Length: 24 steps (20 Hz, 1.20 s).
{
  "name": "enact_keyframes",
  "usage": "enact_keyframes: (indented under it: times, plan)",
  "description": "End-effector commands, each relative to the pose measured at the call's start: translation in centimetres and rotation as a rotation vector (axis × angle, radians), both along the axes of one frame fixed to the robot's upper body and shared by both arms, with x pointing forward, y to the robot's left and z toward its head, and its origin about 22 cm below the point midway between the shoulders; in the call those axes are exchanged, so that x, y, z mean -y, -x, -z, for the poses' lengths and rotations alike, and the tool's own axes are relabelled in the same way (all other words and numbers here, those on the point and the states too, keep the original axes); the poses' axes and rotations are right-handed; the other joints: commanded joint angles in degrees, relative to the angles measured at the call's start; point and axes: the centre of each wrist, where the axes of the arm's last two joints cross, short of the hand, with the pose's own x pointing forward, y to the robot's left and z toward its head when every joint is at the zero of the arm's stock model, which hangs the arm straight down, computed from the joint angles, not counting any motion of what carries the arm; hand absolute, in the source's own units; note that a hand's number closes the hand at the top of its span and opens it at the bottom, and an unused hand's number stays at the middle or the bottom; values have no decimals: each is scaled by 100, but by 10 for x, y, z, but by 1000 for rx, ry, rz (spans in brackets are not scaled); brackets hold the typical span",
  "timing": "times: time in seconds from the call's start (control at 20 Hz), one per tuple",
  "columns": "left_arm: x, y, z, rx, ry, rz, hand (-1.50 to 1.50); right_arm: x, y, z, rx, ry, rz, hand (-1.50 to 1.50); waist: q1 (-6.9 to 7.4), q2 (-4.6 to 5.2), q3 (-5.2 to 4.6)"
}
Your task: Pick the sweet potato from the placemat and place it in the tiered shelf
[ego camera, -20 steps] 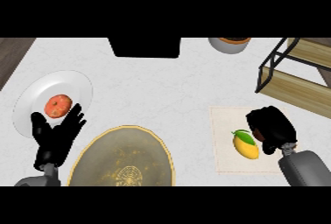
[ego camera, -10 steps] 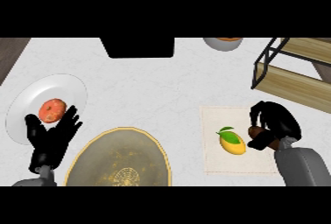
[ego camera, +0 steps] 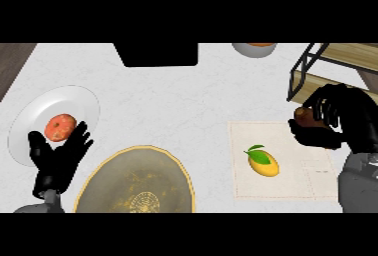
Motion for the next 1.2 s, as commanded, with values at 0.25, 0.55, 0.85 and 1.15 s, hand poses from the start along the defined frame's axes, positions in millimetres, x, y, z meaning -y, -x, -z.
enact_keyframes:
  times: [0.25,0.55,0.85,1.15]
  plan:
    - [5,-6,16,-13,-3,8,0,8,45,-111,175,-22,201,150,134,78,-4]
    - [17,-8,10,-16,-2,15,0,66,41,-186,194,-37,270,150,125,70,-3]
    - [-3,-11,2,-5,1,12,0,105,17,-219,240,-80,327,150,181,92,-1]
    - [6,-14,12,-5,21,55,0,136,-12,-226,251,-38,343,150,206,112,0]
